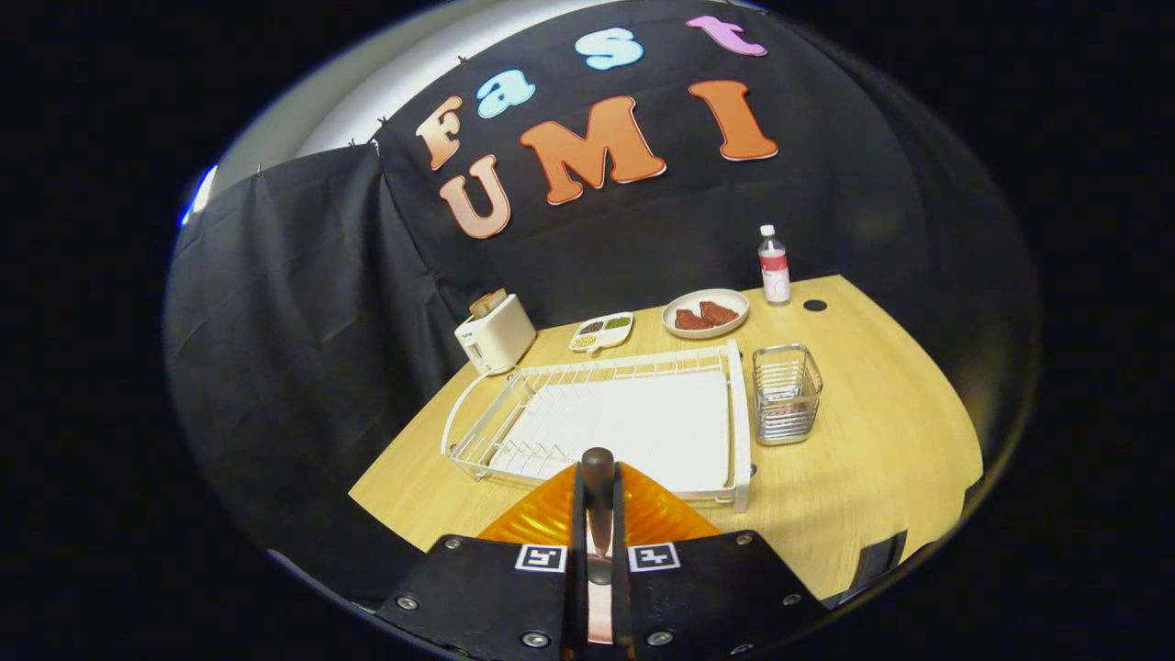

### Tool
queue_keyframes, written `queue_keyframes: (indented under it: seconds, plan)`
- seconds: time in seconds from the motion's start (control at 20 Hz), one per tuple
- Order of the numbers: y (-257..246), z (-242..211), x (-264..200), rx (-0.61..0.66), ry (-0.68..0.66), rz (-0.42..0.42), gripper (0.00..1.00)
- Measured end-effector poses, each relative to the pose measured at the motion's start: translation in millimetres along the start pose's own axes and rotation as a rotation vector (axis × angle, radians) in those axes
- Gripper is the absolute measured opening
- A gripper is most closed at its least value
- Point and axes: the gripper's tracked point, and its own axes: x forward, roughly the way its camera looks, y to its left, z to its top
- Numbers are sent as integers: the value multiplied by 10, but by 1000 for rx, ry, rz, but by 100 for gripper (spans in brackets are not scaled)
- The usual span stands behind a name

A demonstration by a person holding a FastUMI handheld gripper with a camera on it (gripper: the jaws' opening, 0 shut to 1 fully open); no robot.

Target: Take the plate from the dish rack, then take the spoon from the basket and place it into the plate.

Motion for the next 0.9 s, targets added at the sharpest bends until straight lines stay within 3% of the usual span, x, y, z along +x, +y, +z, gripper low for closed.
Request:
queue_keyframes:
  seconds: [0.55, 0.9]
  plan:
    - [-416, -533, 209, 155, 43, -78, 10]
    - [-921, -828, 253, 99, 60, -239, 20]
